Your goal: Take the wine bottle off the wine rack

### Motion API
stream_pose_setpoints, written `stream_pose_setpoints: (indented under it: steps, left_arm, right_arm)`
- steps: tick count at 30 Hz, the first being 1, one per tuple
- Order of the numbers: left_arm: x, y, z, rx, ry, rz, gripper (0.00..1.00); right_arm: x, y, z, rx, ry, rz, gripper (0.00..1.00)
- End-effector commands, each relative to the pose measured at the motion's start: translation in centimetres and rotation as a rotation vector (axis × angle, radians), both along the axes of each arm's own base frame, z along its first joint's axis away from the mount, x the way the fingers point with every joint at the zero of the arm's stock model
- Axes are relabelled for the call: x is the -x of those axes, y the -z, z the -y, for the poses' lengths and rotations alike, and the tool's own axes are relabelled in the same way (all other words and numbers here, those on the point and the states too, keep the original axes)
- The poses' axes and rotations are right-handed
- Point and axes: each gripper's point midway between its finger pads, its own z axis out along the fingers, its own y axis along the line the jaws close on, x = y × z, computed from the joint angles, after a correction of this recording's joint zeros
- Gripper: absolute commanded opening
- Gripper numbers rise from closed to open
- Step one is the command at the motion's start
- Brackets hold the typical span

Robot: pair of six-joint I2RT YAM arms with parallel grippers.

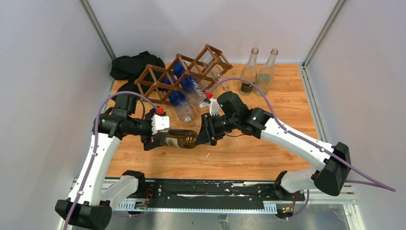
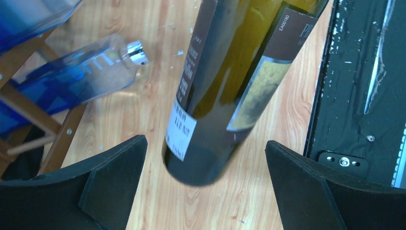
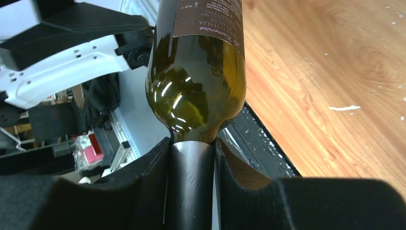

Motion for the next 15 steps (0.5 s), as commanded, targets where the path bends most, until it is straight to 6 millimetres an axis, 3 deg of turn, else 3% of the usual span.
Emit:
stream_pose_setpoints:
  steps: [1,7,15]
  left_arm:
    - [0.8,0.9,1.0,-0.033,0.109,0.016,1.0]
    - [2.1,2.5,2.0,-0.081,0.192,-0.022,1.0]
    - [2.2,2.7,2.4,-0.08,0.232,-0.015,1.0]
  right_arm:
    - [1.6,-6.3,-0.9,-0.178,-0.142,0.087,0.0]
    - [2.5,-7.8,-0.9,-0.212,-0.203,0.088,0.0]
    - [3.1,-8.6,-0.7,-0.232,-0.238,0.099,0.0]
